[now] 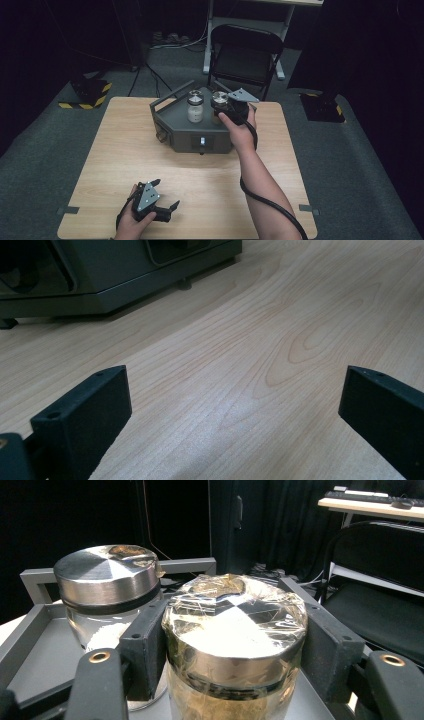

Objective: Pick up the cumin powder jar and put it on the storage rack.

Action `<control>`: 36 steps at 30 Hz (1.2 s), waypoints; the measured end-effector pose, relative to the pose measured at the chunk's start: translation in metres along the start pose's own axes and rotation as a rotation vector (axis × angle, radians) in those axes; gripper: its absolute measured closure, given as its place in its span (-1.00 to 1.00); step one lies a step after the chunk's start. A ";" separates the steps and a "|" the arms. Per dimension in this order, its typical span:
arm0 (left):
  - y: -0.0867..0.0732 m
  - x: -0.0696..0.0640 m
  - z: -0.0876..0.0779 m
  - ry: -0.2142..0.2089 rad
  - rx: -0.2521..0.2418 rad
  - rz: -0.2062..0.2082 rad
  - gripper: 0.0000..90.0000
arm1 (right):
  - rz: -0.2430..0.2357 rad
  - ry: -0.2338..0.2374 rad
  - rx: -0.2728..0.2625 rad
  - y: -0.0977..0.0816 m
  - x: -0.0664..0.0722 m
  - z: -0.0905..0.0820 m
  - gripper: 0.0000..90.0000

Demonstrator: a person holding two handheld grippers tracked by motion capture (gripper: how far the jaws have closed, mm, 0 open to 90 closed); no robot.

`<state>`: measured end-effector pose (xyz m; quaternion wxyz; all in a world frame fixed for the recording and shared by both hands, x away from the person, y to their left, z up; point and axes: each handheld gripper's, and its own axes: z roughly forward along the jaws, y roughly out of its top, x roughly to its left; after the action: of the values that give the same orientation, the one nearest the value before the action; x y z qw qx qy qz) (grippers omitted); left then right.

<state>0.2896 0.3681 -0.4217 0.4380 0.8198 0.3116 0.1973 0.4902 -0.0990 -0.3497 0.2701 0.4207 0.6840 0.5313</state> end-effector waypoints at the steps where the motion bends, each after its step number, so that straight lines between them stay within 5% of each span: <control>1: 0.000 0.000 0.000 0.000 0.000 0.003 -0.98 | 0.001 0.000 0.000 0.000 0.000 0.000 -0.22; 23: 0.000 -0.001 0.000 0.001 0.001 0.016 -0.98 | 0.007 -0.002 0.005 0.001 0.000 0.000 -0.27; 30: 0.000 -0.001 0.000 0.000 0.000 0.013 -0.98 | 0.022 0.019 0.015 0.003 -0.004 0.001 -0.53; 36: 0.000 -0.001 0.000 0.000 0.001 0.014 -0.98 | 0.029 0.021 -0.005 0.002 0.000 -0.002 -0.99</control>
<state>0.2893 0.3671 -0.4217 0.4363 0.8223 0.3058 0.2000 0.4888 -0.1000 -0.3473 0.2559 0.4244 0.6793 0.5413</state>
